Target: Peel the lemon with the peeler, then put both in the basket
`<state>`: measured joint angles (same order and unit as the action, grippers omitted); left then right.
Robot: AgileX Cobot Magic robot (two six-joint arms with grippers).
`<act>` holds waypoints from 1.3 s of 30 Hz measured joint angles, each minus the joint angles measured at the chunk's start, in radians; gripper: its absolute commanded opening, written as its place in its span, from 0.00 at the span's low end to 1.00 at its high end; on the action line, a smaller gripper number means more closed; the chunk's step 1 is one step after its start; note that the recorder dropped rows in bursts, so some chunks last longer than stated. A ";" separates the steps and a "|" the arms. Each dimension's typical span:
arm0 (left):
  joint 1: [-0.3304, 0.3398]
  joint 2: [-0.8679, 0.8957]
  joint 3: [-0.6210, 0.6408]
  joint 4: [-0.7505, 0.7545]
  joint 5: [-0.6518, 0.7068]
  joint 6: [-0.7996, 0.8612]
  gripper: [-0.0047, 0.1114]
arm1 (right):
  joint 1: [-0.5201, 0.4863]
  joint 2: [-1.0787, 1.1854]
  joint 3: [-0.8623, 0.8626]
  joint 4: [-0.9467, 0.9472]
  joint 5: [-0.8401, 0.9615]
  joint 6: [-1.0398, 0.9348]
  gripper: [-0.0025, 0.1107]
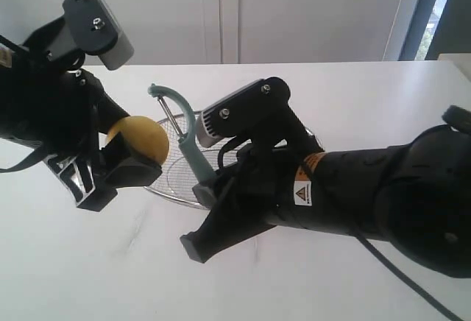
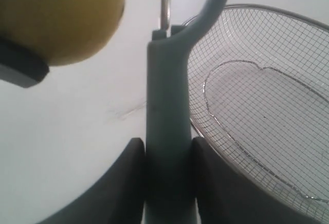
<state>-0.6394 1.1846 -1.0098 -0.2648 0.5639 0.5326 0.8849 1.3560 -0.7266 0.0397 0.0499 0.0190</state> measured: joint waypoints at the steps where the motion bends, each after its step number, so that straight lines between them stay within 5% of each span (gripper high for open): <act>1: 0.000 0.000 0.000 0.000 0.000 0.000 0.04 | 0.000 0.000 0.000 0.000 0.000 0.002 0.02; 39: 0.004 0.000 0.000 0.006 0.008 0.000 0.04 | 0.046 -0.185 -0.001 0.014 0.090 0.018 0.02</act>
<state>-0.6357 1.1846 -1.0098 -0.2587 0.5717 0.5326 0.9307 1.1712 -0.7272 0.0541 0.1396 0.0374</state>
